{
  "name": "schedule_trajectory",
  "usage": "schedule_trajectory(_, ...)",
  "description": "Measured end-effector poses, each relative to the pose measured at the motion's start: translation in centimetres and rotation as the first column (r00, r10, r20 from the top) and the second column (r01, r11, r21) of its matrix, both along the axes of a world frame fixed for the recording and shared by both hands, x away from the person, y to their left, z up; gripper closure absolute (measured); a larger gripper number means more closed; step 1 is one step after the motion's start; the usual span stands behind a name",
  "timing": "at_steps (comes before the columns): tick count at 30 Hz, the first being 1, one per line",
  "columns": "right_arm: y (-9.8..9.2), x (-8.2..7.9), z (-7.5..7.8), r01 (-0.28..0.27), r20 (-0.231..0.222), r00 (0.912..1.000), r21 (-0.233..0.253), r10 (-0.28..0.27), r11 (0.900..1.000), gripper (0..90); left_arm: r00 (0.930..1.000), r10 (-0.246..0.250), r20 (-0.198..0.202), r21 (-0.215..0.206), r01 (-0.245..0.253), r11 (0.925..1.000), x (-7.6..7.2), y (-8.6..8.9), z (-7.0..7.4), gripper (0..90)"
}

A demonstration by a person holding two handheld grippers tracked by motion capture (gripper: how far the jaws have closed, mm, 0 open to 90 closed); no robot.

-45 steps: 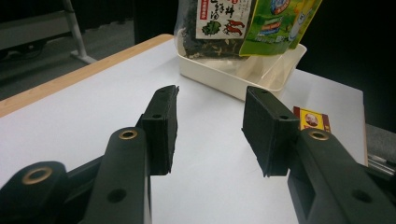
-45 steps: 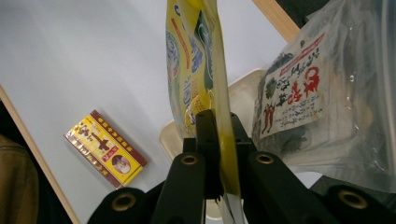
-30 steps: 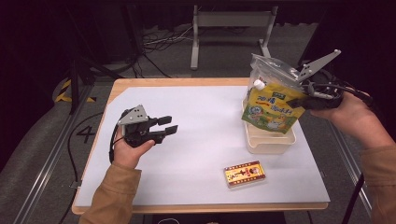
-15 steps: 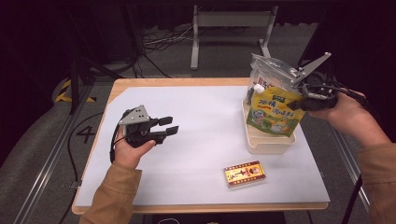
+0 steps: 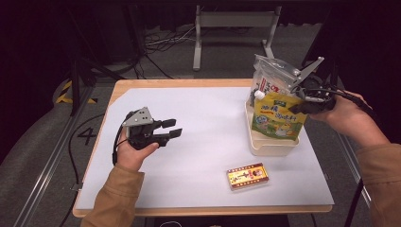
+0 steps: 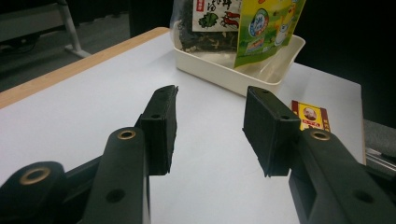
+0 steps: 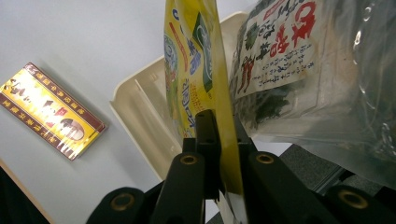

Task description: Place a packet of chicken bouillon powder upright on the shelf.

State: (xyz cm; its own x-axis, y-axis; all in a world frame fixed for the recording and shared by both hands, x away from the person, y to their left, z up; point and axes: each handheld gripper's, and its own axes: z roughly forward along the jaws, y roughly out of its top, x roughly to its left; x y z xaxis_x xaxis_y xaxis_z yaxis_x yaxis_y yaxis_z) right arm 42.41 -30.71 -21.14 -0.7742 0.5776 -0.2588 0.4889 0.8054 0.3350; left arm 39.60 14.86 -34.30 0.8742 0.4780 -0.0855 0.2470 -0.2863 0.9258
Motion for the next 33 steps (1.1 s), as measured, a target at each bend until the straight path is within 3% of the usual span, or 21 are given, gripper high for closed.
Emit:
schedule_trajectory(16, 0.3, 1.0, -2.2, 0.009, -0.032, 0.9994, 0.007, -0.009, 1.0, 87.5, 0.9999, -0.008, -0.009, 0.014, 0.008, 0.9999, 0.1, -0.3, -0.2, 54.1)
schedule_trajectory(33, -1.2, 1.2, -3.1, 0.064, -0.06, 0.9964, 0.074, -0.06, 0.995, 80.2, 0.9989, -0.033, -0.033, 0.046, 0.035, 0.9983, 0.2, -1.5, -0.6, 53.3)
